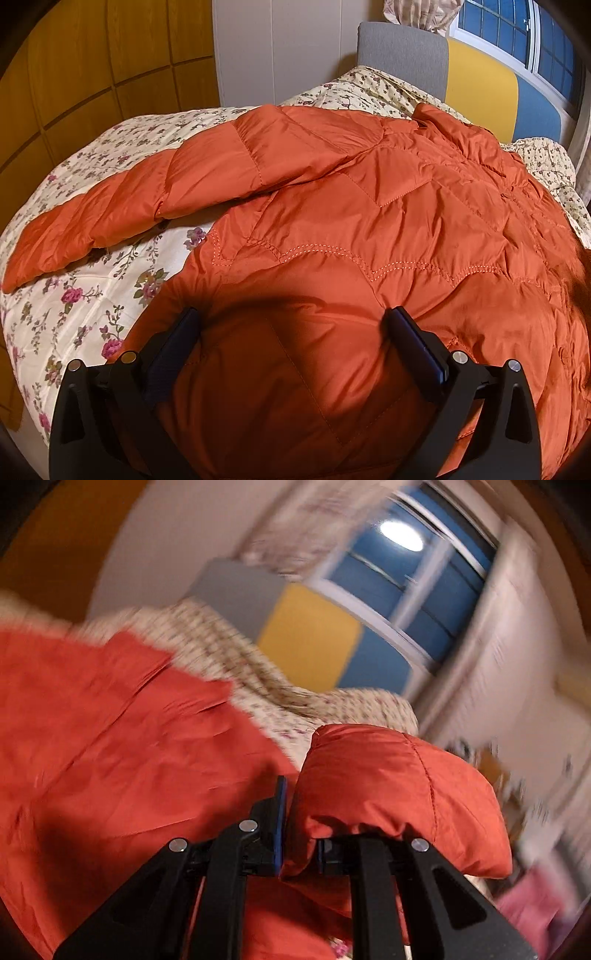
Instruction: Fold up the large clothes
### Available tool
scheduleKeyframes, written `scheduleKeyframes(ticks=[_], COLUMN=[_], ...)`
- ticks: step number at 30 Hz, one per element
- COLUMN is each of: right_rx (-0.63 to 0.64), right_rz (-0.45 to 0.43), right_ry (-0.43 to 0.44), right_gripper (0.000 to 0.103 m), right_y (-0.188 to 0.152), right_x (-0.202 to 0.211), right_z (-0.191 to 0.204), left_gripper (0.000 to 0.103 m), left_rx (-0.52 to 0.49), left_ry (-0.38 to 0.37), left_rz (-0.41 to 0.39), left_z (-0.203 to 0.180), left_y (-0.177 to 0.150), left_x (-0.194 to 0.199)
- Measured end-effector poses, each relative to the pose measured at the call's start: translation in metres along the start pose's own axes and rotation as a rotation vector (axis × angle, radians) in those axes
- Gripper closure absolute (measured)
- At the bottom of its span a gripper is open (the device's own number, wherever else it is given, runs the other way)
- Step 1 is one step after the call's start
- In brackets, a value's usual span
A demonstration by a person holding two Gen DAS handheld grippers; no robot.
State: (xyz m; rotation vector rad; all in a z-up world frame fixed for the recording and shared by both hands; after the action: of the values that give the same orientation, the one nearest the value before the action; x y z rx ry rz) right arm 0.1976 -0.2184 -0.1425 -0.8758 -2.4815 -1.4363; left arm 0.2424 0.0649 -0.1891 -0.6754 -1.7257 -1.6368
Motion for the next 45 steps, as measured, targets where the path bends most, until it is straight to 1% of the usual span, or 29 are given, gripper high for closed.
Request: scheduleKeyframes(ticks=[3,4,6,7,10,14,17,19,21,22,23,24,26,28,29,30,31,32,34,35,37,39,40,41,42,43,44,45], right_rx=[0.193,0.275,0.373,0.429,0.508,0.566,0.649,0.752,0.861,0.911,0.943,0.942,0.897,0.83,0.804,0.759,0.672,0.603,0.393,0.322,0.105,-0.081,-0.158,-0.267,-0.352,-0.451,-0.507,-0.57], right_rz=[-0.027,-0.033,-0.048,-0.077,-0.144,-0.176,-0.211,-0.21,-0.24,-0.241,-0.234,-0.227,-0.214,-0.19,-0.187,-0.195,-0.204,-0.201,-0.137,-0.113,-0.067,-0.022,0.0,0.029,0.056,0.093,0.112,0.137], right_ry=[0.019,0.026,0.031,0.031,0.023,0.002,-0.003,-0.007,-0.03,-0.038,-0.04,-0.036,-0.028,-0.029,-0.028,-0.028,-0.006,0.041,0.218,0.269,0.411,0.491,0.511,0.524,0.508,0.47,0.458,0.446], right_gripper=[0.093,0.093,0.093,0.093,0.093,0.092,0.092,0.092,0.092,0.092,0.092,0.092,0.091,0.084,0.069,0.046,0.035,0.025,0.025,0.025,0.03,0.041,0.043,0.047,0.052,0.055,0.06,0.062], right_y=[-0.005,-0.011,-0.019,-0.025,-0.032,-0.034,-0.033,-0.03,-0.029,-0.029,-0.026,-0.023,-0.017,-0.007,-0.003,0.004,0.015,0.021,0.039,0.047,0.056,0.062,0.064,0.064,0.059,0.061,0.062,0.062], right_x=[-0.012,-0.014,-0.021,-0.02,-0.02,-0.029,-0.033,-0.035,-0.034,-0.037,-0.041,-0.045,-0.052,-0.06,-0.06,-0.059,-0.055,-0.051,-0.049,-0.053,-0.064,-0.081,-0.087,-0.101,-0.109,-0.131,-0.144,-0.16], right_z=[0.041,0.059,0.08,0.09,0.103,0.111,0.118,0.126,0.136,0.14,0.14,0.139,0.132,0.12,0.114,0.104,0.087,0.073,0.031,0.017,-0.027,-0.062,-0.074,-0.095,-0.108,-0.128,-0.144,-0.159], left_gripper=[0.003,0.003,0.003,0.003,0.003,0.003,0.003,0.003,0.003,0.003,0.003,0.003,0.003,0.003,0.003,0.003,0.003,0.003,0.003,0.003,0.003,0.003,0.003,0.003,0.003,0.003,0.003,0.003], left_rx=[0.0,0.0,0.0,0.0,-0.001,0.0,-0.002,-0.003,-0.004,-0.005,-0.005,-0.005,-0.007,-0.012,-0.016,-0.021,-0.017,-0.007,0.029,0.047,0.044,0.007,-0.02,-0.064,-0.092,-0.122,-0.146,-0.172], left_ry=[0.0,0.0,0.0,0.0,0.001,0.001,0.003,0.005,0.006,0.007,0.007,0.008,0.009,0.015,0.019,0.025,0.028,0.019,-0.04,-0.072,-0.109,-0.147,-0.166,-0.181,-0.186,-0.187,-0.178,-0.156], left_rz=[0.0,-0.001,0.0,-0.001,-0.001,-0.001,-0.001,-0.001,-0.001,0.0,0.0,0.0,0.002,0.011,0.015,0.02,0.021,0.015,-0.032,-0.073,-0.127,-0.159,-0.159,-0.151,-0.143,-0.13,-0.121,-0.11], left_z=[0.0,0.0,0.0,0.0,0.0,0.0,0.0,-0.001,-0.001,-0.002,-0.002,-0.002,-0.002,-0.003,-0.004,-0.004,-0.005,-0.005,-0.008,-0.013,-0.026,-0.048,-0.062,-0.08,-0.091,-0.104,-0.115,-0.126], left_y=[0.0,0.0,0.0,0.0,0.0,0.0,0.0,0.001,0.001,0.001,0.002,0.001,0.001,0.002,0.003,0.006,0.007,0.01,0.017,0.023,0.032,0.043,0.048,0.054,0.058,0.062,0.064,0.068], left_x=[0.0,0.0,0.0,0.0,0.0,0.0,0.0,0.0,0.0,0.0,-0.001,0.0,0.0,0.001,0.002,0.004,0.007,0.012,0.029,0.042,0.057,0.065,0.064,0.059,0.053,0.045,0.036,0.023])
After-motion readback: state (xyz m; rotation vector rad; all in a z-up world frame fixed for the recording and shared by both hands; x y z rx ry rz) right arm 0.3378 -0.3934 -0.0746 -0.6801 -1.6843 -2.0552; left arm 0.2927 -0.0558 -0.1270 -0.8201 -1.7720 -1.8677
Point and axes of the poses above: each gripper's, at about its wrist camera, not at the fingertips, and x roughly against the way its jaws point, z to its left, y to its top, the point moved 1 cm from there along -x, roughly the way its jaws point
